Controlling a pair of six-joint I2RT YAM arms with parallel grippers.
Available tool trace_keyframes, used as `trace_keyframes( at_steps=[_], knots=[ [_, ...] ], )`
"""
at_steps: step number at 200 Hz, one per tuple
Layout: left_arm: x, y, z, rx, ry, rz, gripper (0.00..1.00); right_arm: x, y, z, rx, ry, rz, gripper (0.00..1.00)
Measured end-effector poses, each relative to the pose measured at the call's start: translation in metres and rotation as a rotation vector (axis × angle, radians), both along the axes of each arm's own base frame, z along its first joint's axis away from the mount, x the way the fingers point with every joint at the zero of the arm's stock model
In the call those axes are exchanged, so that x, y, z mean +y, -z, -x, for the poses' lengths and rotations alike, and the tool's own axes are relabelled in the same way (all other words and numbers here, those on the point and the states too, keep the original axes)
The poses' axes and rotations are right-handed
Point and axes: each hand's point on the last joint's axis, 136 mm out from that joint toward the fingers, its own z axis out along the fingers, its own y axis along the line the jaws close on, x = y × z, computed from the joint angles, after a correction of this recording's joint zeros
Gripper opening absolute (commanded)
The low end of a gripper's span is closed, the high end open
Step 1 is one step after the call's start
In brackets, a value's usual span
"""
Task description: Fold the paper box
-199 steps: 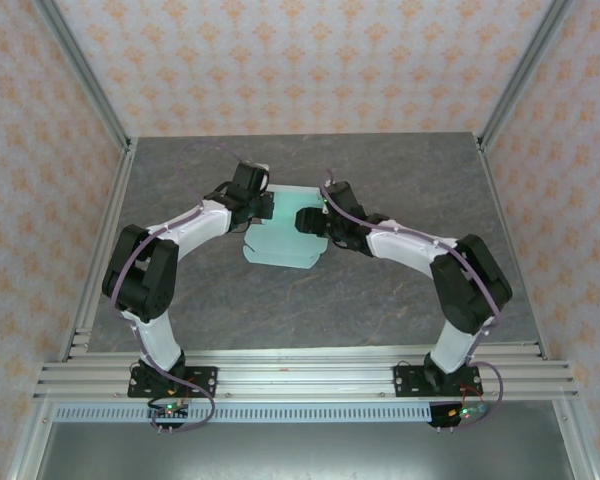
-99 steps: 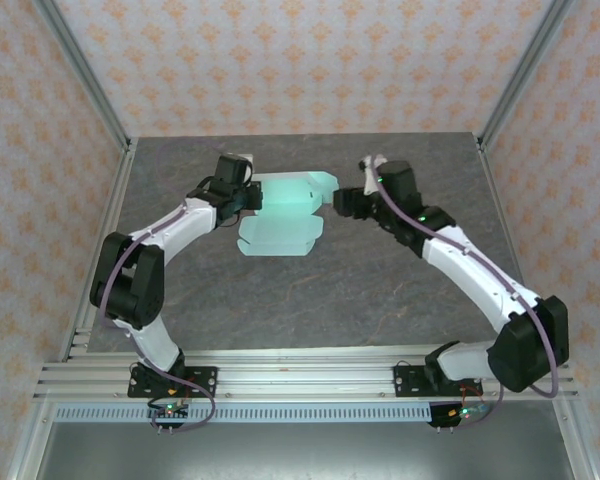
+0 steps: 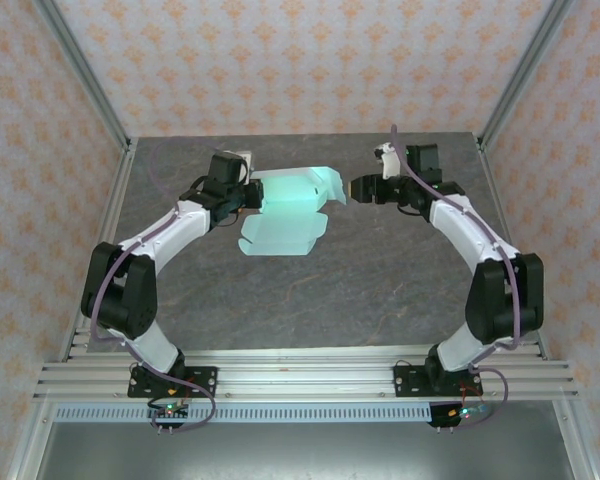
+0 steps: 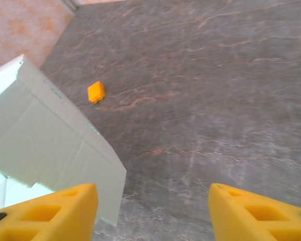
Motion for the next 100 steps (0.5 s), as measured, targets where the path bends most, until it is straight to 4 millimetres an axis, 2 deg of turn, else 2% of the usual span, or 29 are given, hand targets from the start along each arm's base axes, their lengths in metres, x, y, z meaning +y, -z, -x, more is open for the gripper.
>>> trace_keyframes(
  at_steps=[37, 62, 100],
  knots=[
    [-0.001, 0.0, 0.0, 0.002, 0.0, 0.006, 0.0, 0.03, 0.002, 0.011, -0.001, -0.147, -0.035, 0.58],
    [-0.001, 0.0, 0.001, 0.003, 0.003, 0.008, 0.0, 0.048, -0.004, 0.017, -0.023, -0.219, -0.042, 0.52],
    [-0.002, 0.0, 0.001, 0.006, 0.006, 0.015, 0.0, 0.061, -0.008, 0.014, -0.04, -0.261, -0.039, 0.48]
  ],
)
